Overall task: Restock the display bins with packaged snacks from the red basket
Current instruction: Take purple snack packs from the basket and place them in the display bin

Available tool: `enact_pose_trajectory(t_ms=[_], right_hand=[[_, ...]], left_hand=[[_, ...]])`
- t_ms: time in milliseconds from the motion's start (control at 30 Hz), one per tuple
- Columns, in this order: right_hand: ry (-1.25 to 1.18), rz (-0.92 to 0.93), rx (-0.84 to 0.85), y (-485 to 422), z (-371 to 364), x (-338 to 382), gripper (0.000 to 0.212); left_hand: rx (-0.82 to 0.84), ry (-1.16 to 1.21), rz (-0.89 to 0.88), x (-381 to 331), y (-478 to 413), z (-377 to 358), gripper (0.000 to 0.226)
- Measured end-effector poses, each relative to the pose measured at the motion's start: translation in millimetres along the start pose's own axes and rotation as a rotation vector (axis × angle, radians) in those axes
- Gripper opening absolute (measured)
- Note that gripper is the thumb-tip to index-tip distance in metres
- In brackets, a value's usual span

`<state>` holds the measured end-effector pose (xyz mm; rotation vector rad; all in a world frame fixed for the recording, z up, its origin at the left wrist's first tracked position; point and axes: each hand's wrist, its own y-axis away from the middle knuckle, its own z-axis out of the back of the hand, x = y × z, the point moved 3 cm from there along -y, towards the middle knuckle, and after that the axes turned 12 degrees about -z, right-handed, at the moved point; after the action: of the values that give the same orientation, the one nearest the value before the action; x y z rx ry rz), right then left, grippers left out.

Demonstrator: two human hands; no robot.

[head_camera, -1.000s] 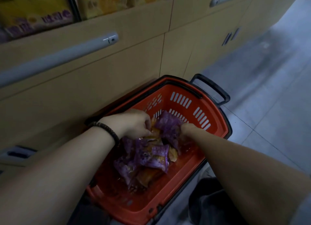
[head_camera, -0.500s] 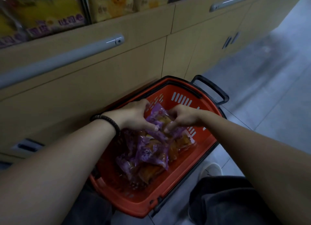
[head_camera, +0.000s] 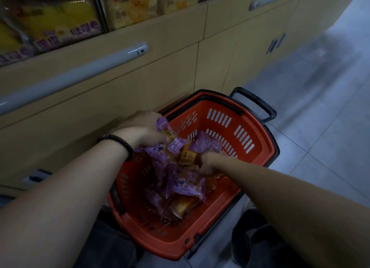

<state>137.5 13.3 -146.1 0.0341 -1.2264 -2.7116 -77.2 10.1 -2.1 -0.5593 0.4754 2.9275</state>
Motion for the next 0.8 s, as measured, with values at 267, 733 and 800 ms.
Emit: enact_pose_trajectory(t_ms=[267, 733, 800], right_hand=[[0.122, 0.058, -0.018, -12.1, -26.6, 21.1, 0.08], [-0.202, 0.163, -0.425, 174.2, 132.5, -69.0, 0.033], [-0.191, 0.149, -0.494, 205.1, 154.7, -82.7, 0.031]], left_hand=[[-0.026, 0.097, 0.004, 0.4, -3.4, 12.4, 0.035], [-0.204, 0.446, 0.001, -12.0, 31.2, 42.7, 0.027], [-0.213, 0.532, -0.04, -35.8, 42.5, 51.6, 0.025]])
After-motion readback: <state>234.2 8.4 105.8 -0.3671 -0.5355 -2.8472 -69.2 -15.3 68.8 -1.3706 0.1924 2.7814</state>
